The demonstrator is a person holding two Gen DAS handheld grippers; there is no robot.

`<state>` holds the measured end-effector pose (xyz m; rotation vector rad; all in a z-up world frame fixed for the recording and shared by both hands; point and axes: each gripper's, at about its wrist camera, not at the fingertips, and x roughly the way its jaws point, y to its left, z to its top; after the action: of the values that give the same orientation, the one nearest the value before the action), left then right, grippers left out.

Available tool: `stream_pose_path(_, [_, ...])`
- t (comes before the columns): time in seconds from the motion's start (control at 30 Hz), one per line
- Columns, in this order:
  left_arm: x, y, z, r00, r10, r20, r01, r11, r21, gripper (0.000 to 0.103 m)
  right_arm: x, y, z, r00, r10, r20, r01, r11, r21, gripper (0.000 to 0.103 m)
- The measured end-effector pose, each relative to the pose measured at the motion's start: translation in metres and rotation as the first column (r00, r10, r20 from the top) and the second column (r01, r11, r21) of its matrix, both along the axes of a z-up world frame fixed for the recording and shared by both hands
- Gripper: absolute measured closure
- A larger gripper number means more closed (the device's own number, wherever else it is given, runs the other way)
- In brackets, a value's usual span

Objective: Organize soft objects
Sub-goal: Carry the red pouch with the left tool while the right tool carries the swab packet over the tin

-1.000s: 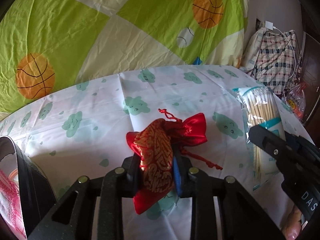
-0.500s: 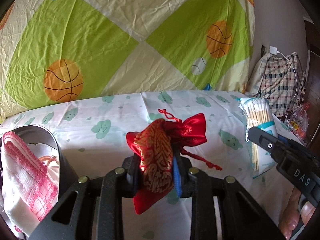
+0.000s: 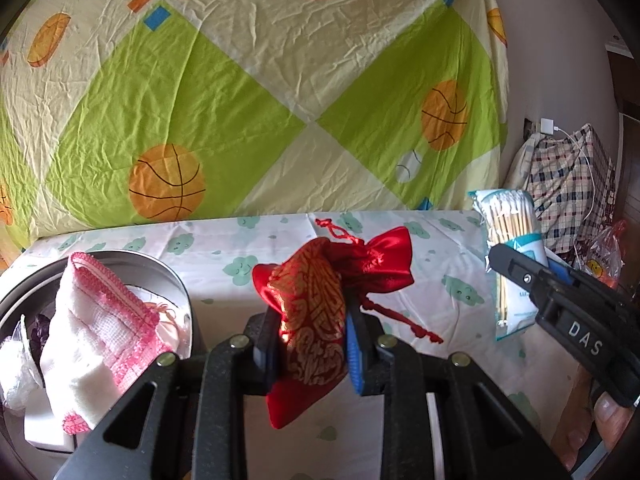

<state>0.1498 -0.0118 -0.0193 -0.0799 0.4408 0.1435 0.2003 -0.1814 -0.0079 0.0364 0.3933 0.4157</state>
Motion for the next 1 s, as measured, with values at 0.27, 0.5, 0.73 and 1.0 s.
stream_pose_path(0.27, [-0.016,-0.001,0.002,0.999,0.01,0.031,-0.01,1.0,0.025,0.077,-0.009,0.005,0.001,0.999,0.024,0.024,-0.024,1.0,0.004,0.069])
stream_pose_path(0.5, [-0.028,0.009,0.002,0.998,0.034,0.047,-0.034,0.999,-0.003,0.077,-0.014,0.006,0.002,0.999,0.035,0.032,-0.035,0.999,0.014,0.069])
stream_pose_path(0.73, [-0.038,0.014,0.002,0.997,0.041,0.063,-0.041,0.999,0.0,0.077,-0.021,0.01,0.003,0.997,0.063,0.043,-0.064,0.998,0.018,0.069])
stream_pose_path(1.0, [-0.05,0.015,0.004,0.995,0.049,0.088,-0.051,0.998,0.026,0.077,-0.033,0.018,0.003,0.993,0.106,0.059,-0.107,0.994,0.02,0.069])
